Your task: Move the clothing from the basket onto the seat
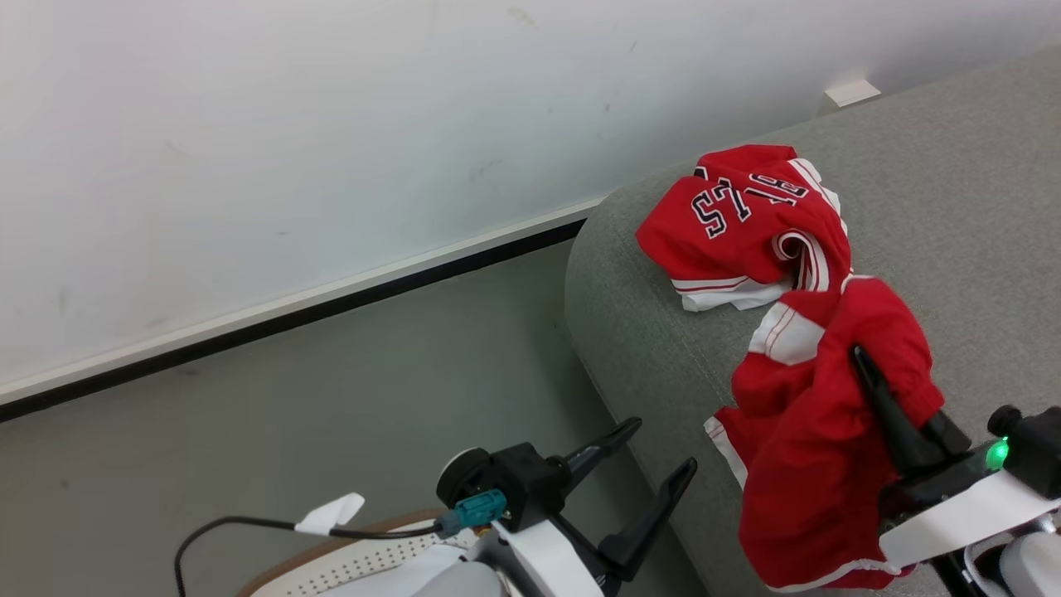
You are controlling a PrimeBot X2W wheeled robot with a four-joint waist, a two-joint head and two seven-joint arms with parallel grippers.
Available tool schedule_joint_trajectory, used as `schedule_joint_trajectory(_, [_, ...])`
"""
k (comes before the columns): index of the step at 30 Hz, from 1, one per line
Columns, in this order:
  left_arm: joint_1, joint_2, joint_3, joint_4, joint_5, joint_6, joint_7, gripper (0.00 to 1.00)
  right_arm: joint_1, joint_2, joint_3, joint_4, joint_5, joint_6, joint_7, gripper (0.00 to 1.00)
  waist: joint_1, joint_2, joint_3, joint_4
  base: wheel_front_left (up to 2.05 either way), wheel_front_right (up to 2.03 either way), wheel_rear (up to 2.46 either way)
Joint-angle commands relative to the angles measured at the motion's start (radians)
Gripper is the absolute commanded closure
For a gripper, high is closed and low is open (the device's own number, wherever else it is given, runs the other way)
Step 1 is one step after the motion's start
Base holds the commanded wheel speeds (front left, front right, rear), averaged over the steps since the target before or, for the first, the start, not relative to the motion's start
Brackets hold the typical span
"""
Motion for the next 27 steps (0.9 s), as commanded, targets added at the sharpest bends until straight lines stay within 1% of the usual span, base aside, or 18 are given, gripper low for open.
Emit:
schedule_joint_trajectory(1, [0.002,0.0,0.006,0.005,0.026,0.0,-0.001,0.0,-0.032,-0.02,-0.004,-0.011,-0.008,-0.002,0.006,1.0,0.0,-0.0001,0.002,0.004,0.0,0.0,0.0])
schedule_joint_trajectory(6, [-0.007,-0.001,0.015,0.003,0.054,-0.002,-0.001,0.0,-0.106,-0.082,-0.028,-0.037,-0.012,-0.002,0.033,1.0,0.0,-0.0001,0.021,0.02,0.0,0.0,0.0])
schedule_joint_trajectory(8, [-0.011,-0.002,0.022,0.001,0.063,-0.002,0.0,0.0,-0.143,-0.104,-0.042,-0.055,0.009,-0.002,0.046,1.0,0.0,-0.0001,0.031,0.027,0.0,0.0,0.0])
schedule_joint_trajectory(13, [-0.018,-0.007,0.037,-0.004,0.089,-0.004,0.0,0.0,-0.227,-0.201,-0.086,-0.073,0.022,-0.002,0.093,1.0,0.0,-0.0001,0.077,0.055,0.0,0.0,0.0])
schedule_joint_trajectory(17, [-0.033,-0.004,0.045,-0.004,0.083,-0.007,0.0,0.0,-0.271,-0.282,-0.158,-0.062,0.032,-0.002,0.116,1.0,0.0,-0.0001,0.128,0.086,0.0,0.0,0.0])
schedule_joint_trajectory(21, [-0.051,0.009,0.047,-0.004,0.09,-0.008,0.0,0.0,-0.295,-0.336,-0.226,-0.024,0.058,-0.002,0.124,1.0,0.0,-0.0001,0.189,0.11,0.0,0.0,0.0])
schedule_joint_trajectory(24, [-0.073,0.02,0.047,-0.006,0.094,-0.008,0.006,0.0,-0.314,-0.351,-0.263,0.041,0.085,-0.002,0.113,1.0,0.0,-0.0001,0.249,0.127,0.0,0.0,0.0])
schedule_joint_trajectory(27, [-0.084,0.03,0.056,-0.011,0.076,-0.009,0.013,0.0,-0.342,-0.317,-0.267,0.128,0.143,-0.002,0.095,1.0,0.0,-0.0001,0.305,0.139,0.0,0.0,0.0])
